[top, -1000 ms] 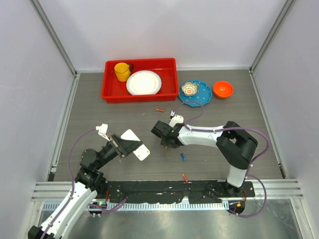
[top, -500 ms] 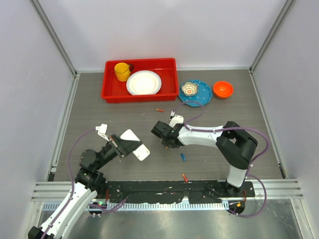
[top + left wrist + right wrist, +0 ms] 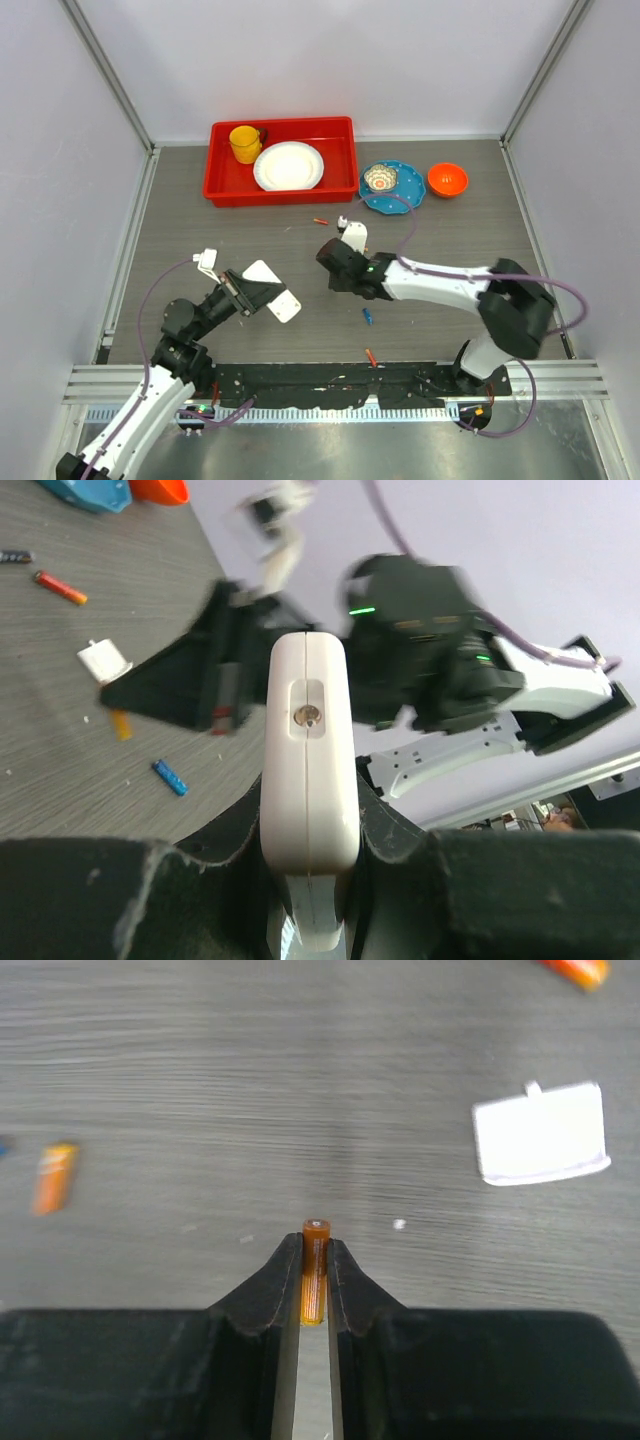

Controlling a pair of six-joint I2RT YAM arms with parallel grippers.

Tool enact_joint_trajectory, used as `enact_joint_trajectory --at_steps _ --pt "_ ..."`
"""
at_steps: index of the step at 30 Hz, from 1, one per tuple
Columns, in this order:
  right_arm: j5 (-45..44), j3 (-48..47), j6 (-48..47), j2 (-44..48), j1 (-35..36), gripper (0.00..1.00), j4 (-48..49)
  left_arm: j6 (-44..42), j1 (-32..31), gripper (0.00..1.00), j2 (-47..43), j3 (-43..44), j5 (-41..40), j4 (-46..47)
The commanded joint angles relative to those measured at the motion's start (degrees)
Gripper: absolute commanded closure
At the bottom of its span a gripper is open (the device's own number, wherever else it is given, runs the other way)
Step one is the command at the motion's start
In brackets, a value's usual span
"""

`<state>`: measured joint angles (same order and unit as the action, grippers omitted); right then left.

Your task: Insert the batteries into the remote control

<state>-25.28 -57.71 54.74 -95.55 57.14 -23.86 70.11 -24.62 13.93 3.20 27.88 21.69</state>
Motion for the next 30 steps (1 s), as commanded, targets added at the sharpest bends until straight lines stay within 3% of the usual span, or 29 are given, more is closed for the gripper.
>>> enact_joint_trajectory --at_steps 1,5,9,15,21,30 --pt "11.43 5.57 -23.60 17.39 0.33 0.99 20.58 -0.41 0.19 1.00 5.99 2.68 0.94 3.88" --pt "16.74 4.81 -35.65 25.05 0.25 0.99 17.20 0.29 0.10 1.00 12.86 4.70 2.70 9.06" --pt "19.39 -0.55 -42.51 28.13 0.16 0.99 2.20 0.03 0.19 1.00 19.71 8.65 4.37 12.49" --pt "21.40 -3.81 -51.30 34.98 0.34 0.99 -7.42 0.64 0.19 1.00 34.89 16.64 14.38 16.88" --pt "28.88 -3.99 -56.67 44.55 0.42 0.99 -7.78 8.02 0.01 1.00 47.92 21.14 23.35 30.49" --pt "36.88 5.15 -63.00 54.15 0.42 0.99 1.62 5.05 -5.78 1.00 56.37 28.34 29.07 26.57"
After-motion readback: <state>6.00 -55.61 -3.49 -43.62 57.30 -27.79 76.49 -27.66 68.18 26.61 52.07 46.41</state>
